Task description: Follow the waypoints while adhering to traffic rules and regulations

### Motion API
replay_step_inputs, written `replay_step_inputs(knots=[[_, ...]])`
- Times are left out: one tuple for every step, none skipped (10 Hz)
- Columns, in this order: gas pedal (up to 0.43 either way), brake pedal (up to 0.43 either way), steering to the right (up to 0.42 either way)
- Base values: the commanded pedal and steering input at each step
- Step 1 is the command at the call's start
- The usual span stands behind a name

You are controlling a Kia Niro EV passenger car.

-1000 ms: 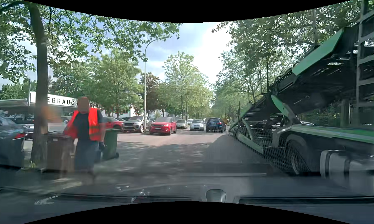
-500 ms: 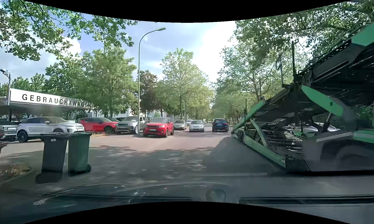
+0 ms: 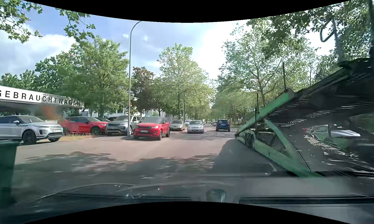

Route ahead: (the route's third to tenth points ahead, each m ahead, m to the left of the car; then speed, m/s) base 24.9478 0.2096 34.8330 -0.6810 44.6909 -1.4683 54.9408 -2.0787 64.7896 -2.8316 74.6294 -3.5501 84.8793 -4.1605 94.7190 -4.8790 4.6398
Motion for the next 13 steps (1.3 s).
replay_step_inputs(knots=[[0.287,0.000,0.009],[0.280,0.000,0.008],[0.240,0.000,0.008],[0.209,0.000,0.008],[0.177,0.000,0.008],[0.157,0.000,0.009],[0.130,0.000,0.009],[0.110,0.000,0.012],[0.098,0.000,0.013],[0.087,0.000,0.009],[0.087,0.000,0.002],[0.079,0.000,0.008],[0.079,0.000,0.017]])
